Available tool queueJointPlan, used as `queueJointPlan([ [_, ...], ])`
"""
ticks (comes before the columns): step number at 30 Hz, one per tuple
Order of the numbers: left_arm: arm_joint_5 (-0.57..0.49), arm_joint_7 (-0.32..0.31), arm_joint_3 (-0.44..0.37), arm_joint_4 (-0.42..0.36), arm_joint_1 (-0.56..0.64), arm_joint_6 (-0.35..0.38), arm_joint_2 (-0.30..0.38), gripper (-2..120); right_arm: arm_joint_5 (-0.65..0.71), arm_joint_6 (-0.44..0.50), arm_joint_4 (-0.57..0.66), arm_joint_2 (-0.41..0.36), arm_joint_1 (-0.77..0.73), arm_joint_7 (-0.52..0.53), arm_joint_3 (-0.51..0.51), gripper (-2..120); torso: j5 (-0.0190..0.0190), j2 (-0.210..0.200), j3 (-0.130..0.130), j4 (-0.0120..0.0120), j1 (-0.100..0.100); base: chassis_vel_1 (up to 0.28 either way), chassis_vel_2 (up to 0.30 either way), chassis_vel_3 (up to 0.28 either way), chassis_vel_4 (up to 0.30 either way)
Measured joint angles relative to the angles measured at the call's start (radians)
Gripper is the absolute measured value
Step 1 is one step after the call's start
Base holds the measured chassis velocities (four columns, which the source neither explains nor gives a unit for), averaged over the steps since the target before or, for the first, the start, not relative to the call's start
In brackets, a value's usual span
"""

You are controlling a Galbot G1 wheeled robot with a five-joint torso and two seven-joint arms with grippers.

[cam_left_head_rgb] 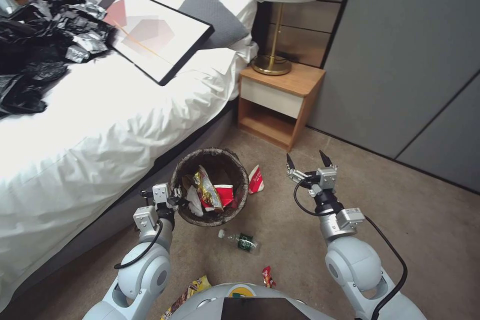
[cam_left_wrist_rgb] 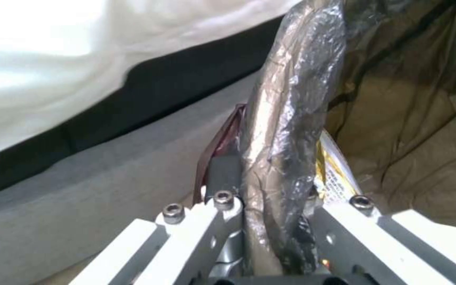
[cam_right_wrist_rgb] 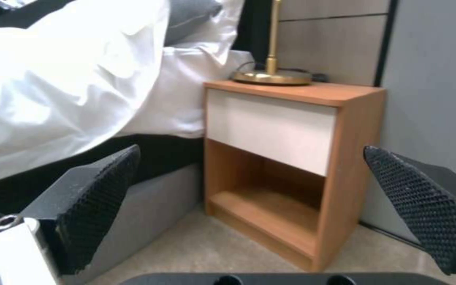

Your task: Pick up the trash bin, then pick up the garbage from the floor and place it into the trash bin.

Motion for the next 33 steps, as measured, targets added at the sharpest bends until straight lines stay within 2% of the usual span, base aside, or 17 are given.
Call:
queueJointPlan([
  [33, 0.012, -0.006, -0.006, 0.012, -0.008, -0.005, -0.006, 4, -0.007, -0.015, -0.031, 0.040, 0.026, 0.058, -0.010, 100, 0.0000, 0.000, 0.000, 0.0000, 0.000, 0.006, 0.006, 0.004, 0.005],
])
